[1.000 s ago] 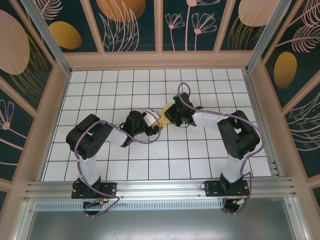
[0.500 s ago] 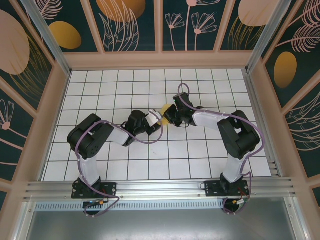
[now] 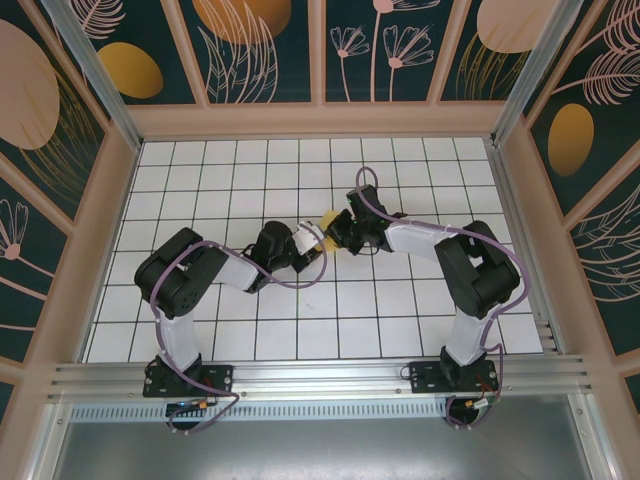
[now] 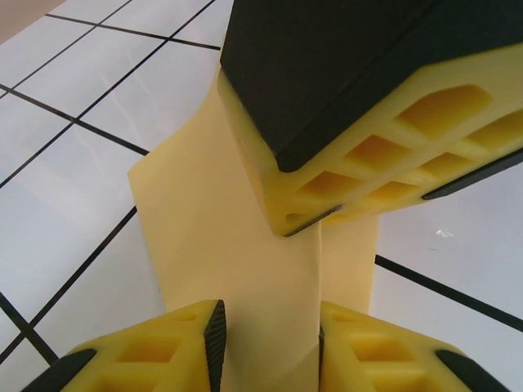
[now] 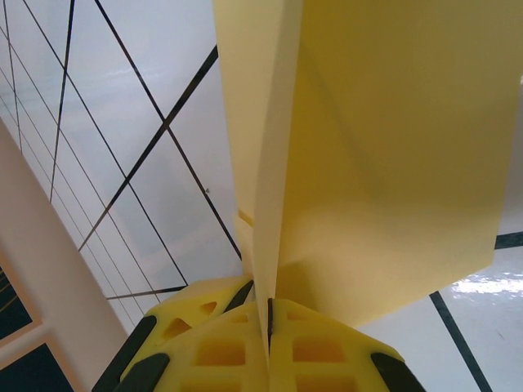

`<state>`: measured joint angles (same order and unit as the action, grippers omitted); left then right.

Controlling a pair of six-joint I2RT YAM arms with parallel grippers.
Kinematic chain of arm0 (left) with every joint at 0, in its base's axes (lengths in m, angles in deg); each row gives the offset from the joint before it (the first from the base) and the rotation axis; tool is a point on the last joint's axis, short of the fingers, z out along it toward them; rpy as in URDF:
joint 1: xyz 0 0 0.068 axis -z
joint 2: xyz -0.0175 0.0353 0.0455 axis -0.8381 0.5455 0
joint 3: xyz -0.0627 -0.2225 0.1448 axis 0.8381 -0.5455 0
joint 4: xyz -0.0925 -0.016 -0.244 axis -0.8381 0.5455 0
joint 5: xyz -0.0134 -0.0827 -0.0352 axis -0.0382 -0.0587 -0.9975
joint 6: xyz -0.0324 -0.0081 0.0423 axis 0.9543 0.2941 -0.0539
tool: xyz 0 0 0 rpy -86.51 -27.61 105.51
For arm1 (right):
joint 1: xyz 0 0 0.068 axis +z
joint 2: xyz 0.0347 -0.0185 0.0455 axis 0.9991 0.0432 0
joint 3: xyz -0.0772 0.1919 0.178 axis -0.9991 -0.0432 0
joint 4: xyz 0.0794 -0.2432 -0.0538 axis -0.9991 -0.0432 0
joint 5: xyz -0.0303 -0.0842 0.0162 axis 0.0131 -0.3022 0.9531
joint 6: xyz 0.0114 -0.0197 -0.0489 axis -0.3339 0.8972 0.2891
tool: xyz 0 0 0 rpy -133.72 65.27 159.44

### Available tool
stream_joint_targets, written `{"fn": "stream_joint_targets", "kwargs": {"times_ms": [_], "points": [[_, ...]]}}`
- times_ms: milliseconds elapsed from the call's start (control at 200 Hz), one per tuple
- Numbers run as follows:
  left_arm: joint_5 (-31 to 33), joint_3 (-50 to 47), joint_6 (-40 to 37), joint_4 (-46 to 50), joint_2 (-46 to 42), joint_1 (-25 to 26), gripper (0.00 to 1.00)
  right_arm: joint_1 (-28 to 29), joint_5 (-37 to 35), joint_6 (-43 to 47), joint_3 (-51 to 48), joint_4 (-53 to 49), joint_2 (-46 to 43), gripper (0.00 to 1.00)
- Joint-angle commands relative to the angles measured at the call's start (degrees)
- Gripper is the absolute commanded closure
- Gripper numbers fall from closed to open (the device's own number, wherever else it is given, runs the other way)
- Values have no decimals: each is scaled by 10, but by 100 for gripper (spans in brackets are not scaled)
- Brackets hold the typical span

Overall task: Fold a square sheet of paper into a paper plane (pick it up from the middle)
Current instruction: Fourth fold the wing at the center of the table.

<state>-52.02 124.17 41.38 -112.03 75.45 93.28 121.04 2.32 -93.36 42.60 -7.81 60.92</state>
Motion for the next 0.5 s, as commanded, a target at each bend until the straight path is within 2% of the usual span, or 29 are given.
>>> {"fn": "stream_joint_targets", "kwargs": {"times_ms": [0,210,410,495], "points": [[-18,10,9,1,-4,2,66,-2,12,-5,18,1,11,98],[-30,4,22,-15,-15,3,66,-1,13,-3,19,-3,18,98],[-27,4,25,-19,-15,3,72,-2,12,-1,19,-4,17,98],[-30,2,33,-19,-16,2,77,-2,13,4,20,-6,16,95]]}}
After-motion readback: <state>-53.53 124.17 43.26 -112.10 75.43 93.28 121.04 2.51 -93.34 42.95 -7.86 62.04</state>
